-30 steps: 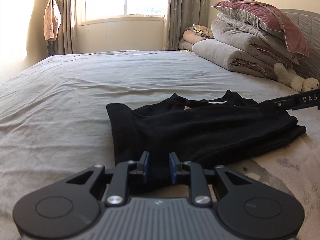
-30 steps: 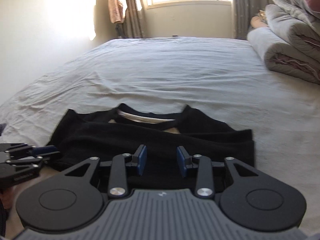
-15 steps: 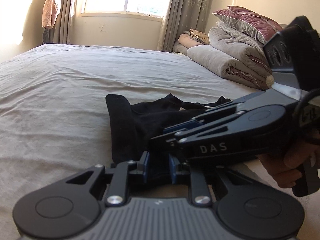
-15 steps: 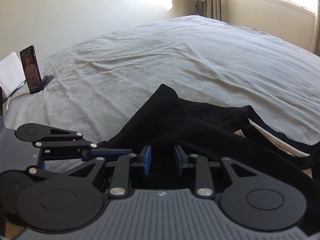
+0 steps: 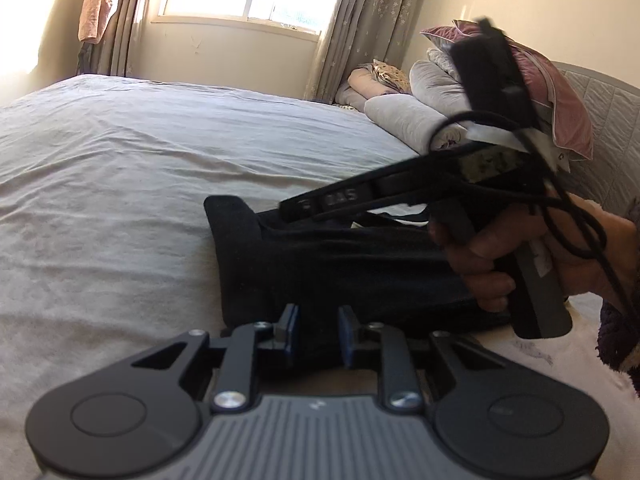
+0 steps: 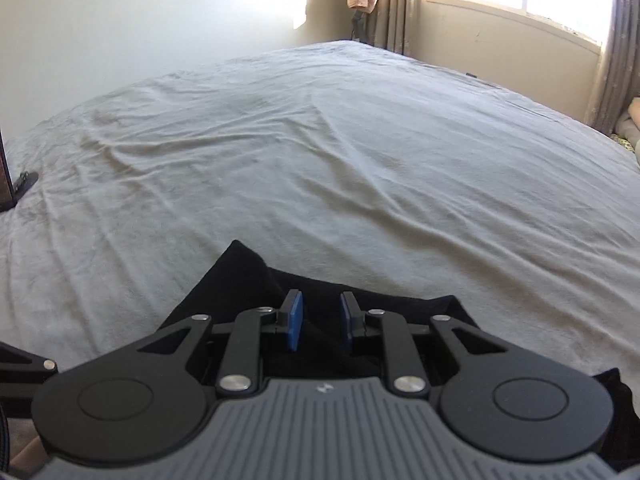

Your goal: Fold clothes

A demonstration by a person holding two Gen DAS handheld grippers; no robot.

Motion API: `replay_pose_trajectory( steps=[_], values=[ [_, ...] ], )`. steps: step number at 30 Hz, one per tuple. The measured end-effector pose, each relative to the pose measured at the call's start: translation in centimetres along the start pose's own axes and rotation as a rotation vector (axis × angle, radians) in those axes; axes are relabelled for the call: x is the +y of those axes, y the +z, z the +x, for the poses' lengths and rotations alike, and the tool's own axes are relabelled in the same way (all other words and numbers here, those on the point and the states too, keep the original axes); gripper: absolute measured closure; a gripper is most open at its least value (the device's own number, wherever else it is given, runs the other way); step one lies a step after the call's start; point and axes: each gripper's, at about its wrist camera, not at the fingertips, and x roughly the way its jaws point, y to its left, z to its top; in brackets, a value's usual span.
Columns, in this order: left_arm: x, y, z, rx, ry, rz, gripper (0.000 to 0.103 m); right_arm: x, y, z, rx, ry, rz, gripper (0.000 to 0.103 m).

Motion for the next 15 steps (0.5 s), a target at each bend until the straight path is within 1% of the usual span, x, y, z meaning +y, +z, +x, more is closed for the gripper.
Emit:
replay_pose_trajectory(
  steps=[4,7,9,11,14,15],
  values=[
    [1.2,2.1,0.0,-0.001,0.008,-0.016,0.081,-2.7,-2.0,-4.8,-0.046,-0.053,0.027,0.076],
    [1.4,3.8,1.1,0.004,0.039,0.011,0.081,-5.0,-4.6,-7.9,-0.046,-0.111,0.049,0.076],
    [1.6,4.4,2.3,0.006,0.060,0.011,0.081,-6.4,-6.3,-9.6,-0.047,-0.164,0.057,0.074],
    [2.1,4.5,3.3,0.013,0.092,0.004,0.081,-8.1,-7.8,-10.7,-0.040,-0.212,0.082,0.073],
    [3.2,3.7,4.7,0.034,0.142,-0.003,0.081,-10.6,-9.7,-11.6,-0.029,-0.291,0.122,0.073],
    [3.6,3.4,5.1,0.041,0.154,-0.003,0.079,-11.4,-10.4,-11.7,-0.022,-0.318,0.133,0.073]
  ],
)
